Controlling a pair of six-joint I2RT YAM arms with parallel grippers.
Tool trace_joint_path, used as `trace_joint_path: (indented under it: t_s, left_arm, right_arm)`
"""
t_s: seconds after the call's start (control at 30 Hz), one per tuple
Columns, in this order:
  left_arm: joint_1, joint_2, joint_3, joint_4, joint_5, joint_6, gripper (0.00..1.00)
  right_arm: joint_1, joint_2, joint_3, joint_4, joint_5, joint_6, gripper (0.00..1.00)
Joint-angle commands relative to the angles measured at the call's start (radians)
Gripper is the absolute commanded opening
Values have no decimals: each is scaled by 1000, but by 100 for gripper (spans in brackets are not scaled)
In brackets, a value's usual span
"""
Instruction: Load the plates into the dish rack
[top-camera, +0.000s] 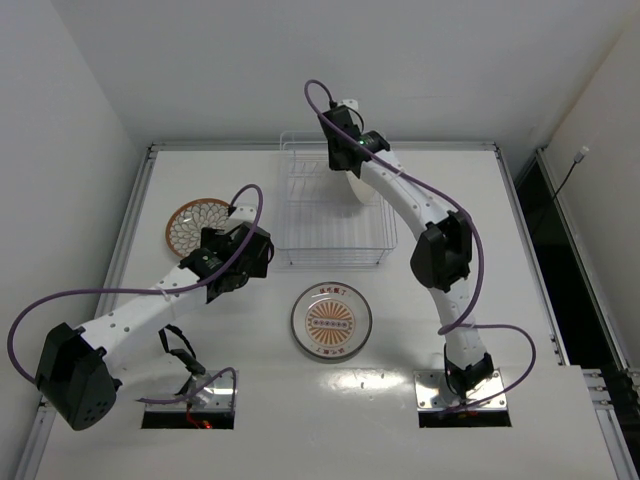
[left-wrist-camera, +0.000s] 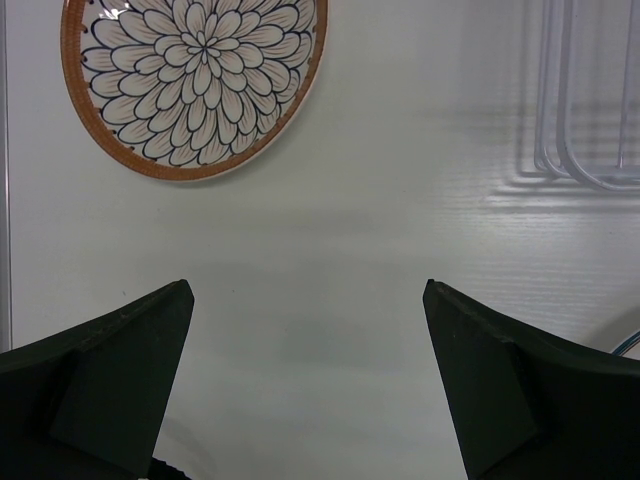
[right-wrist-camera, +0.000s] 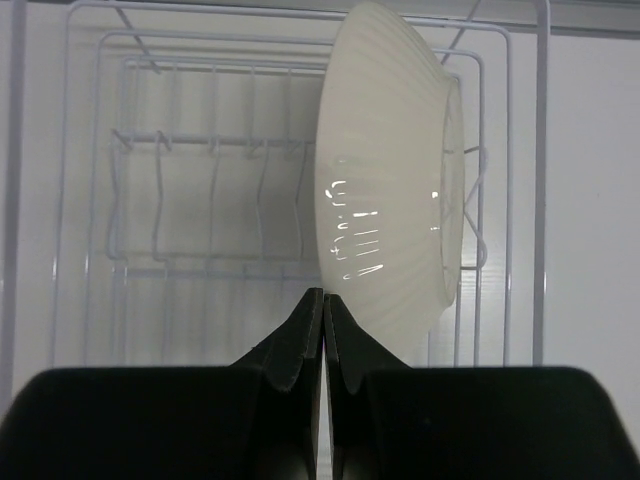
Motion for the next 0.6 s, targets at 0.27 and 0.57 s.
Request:
trace_joint_path:
  t_s: [0.27, 0.57]
  left_arm:
    - [10, -26, 30, 8, -8, 1, 100]
    - [10, -26, 30, 8, 1, 1, 100]
  right_arm:
    - [8, -33, -10, 73, 5, -16, 0]
    - [8, 36, 75, 115, -63, -32, 0]
